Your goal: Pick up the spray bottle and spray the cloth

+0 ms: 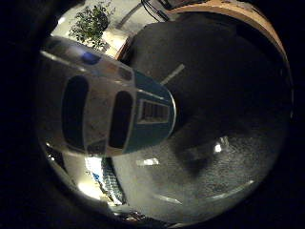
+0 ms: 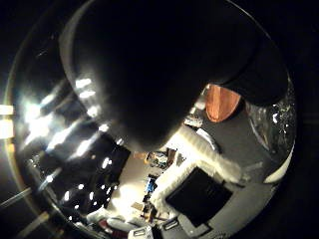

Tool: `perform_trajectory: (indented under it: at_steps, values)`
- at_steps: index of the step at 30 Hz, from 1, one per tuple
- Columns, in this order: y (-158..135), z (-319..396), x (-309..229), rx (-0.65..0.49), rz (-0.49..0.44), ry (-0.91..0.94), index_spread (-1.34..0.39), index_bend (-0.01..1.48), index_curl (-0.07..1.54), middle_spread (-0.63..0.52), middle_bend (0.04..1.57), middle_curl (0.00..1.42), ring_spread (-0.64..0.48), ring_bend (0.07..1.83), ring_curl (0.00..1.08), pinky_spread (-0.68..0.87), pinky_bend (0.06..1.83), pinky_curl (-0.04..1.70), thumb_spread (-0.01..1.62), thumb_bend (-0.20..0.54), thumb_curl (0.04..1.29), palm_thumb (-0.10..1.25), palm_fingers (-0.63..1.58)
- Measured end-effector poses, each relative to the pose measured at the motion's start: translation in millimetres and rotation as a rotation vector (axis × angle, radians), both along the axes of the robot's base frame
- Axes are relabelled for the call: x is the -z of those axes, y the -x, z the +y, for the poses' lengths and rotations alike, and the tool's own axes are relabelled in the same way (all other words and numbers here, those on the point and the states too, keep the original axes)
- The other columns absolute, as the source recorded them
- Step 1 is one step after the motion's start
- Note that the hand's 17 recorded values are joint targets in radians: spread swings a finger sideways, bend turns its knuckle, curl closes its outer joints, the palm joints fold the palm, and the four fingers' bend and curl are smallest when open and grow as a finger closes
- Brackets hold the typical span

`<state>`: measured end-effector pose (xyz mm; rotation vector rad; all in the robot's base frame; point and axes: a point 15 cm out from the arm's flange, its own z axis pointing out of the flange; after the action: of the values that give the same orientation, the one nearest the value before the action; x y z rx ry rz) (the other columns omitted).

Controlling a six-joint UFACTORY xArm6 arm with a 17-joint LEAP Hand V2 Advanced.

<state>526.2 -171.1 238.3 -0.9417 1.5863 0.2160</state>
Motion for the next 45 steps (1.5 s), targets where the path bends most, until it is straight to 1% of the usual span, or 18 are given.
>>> perform_trajectory:
  at_steps: [3, 5, 6, 7, 9, 11, 13, 17, 22, 27, 29, 31, 35, 37, 42, 45]
  values:
    - [1, 5, 1, -0.004, 0.001, -0.006, -0.29, 0.24, 0.36, -0.14, 0.51, 0.48, -0.14, 0.74, 0.34, 0.08, 0.54, 0.22, 1.12, -0.011, 0.33, 0.7, 0.68]
    - [7, 8, 8, 0.004, 0.014, -0.024, -0.33, 0.28, 0.4, -0.2, 0.58, 0.54, -0.2, 0.82, 0.37, -0.09, 0.64, 0.23, 1.13, -0.013, 0.34, 0.72, 0.85]
    - [9, 8, 9, 0.009, 0.013, -0.031, -0.34, 0.3, 0.42, -0.21, 0.62, 0.56, -0.21, 0.86, 0.39, -0.13, 0.67, 0.24, 1.13, -0.015, 0.34, 0.73, 0.97]
    - [10, 7, 9, 0.012, 0.011, -0.031, -0.36, 0.32, 0.45, -0.23, 0.65, 0.59, -0.23, 0.9, 0.41, -0.23, 0.71, 0.26, 1.12, -0.018, 0.35, 0.73, 0.99]
    - [11, 6, 10, 0.015, 0.013, -0.033, -0.38, 0.38, 0.52, -0.25, 0.7, 0.64, -0.24, 0.96, 0.46, -0.34, 0.79, 0.3, 1.12, -0.019, 0.35, 0.73, 1.08]
    - [11, 6, 10, 0.018, 0.012, -0.038, -0.39, 0.45, 0.59, -0.25, 0.77, 0.69, -0.25, 1.01, 0.49, -0.39, 0.86, 0.34, 1.13, -0.016, 0.35, 0.74, 1.13]
    - [13, 9, 6, 0.01, 0.0, -0.058, -0.4, 0.54, 0.65, -0.25, 0.82, 0.72, -0.24, 1.05, 0.52, -0.4, 0.93, 0.39, 1.13, -0.016, 0.36, 0.75, 1.14]
    - [17, 10, -5, -0.008, -0.04, -0.089, -0.38, 0.64, 0.76, -0.22, 0.92, 0.77, -0.22, 1.11, 0.55, -0.39, 1.04, 0.48, 1.14, -0.014, 0.37, 0.77, 1.16]
    - [22, 1, -14, 0.002, -0.067, -0.084, -0.36, 0.72, 0.82, -0.19, 1.01, 0.78, -0.21, 1.17, 0.58, -0.35, 1.09, 0.56, 1.14, -0.014, 0.38, 0.79, 1.14]
    - [24, -5, -25, 0.011, -0.078, -0.075, -0.34, 0.76, 0.85, -0.17, 1.05, 0.77, -0.2, 1.21, 0.59, -0.32, 1.12, 0.62, 1.14, -0.017, 0.39, 0.81, 1.14]
    - [26, -3, -30, -0.002, -0.083, -0.076, -0.33, 0.78, 0.86, -0.17, 1.07, 0.77, -0.2, 1.21, 0.59, -0.31, 1.14, 0.65, 1.14, -0.015, 0.39, 0.81, 1.16]
    - [30, 6, -36, -0.038, -0.081, -0.082, -0.32, 0.82, 0.87, -0.17, 1.09, 0.77, -0.2, 1.23, 0.59, -0.29, 1.16, 0.68, 1.12, -0.017, 0.4, 0.83, 1.16]
    - [50, 32, -43, -0.172, -0.031, -0.087, -0.32, 0.87, 0.87, -0.16, 1.14, 0.76, -0.2, 1.26, 0.6, -0.27, 1.16, 0.73, 1.11, -0.018, 0.4, 0.82, 1.15]
    - [53, 39, -60, -0.227, -0.02, -0.062, -0.31, 0.89, 0.87, -0.16, 1.16, 0.76, -0.2, 1.27, 0.61, -0.26, 1.17, 0.77, 1.11, -0.017, 0.41, 0.83, 1.15]
    - [60, 50, -69, -0.32, 0.041, 0.028, -0.31, 0.93, 0.87, -0.16, 1.2, 0.75, -0.2, 1.29, 0.61, -0.25, 1.16, 0.84, 1.1, -0.019, 0.42, 0.84, 1.13]
    - [57, 53, -78, -0.352, 0.056, 0.071, -0.3, 0.94, 0.86, -0.16, 1.21, 0.74, -0.21, 1.3, 0.62, -0.26, 1.15, 0.87, 1.09, -0.021, 0.43, 0.83, 1.12]
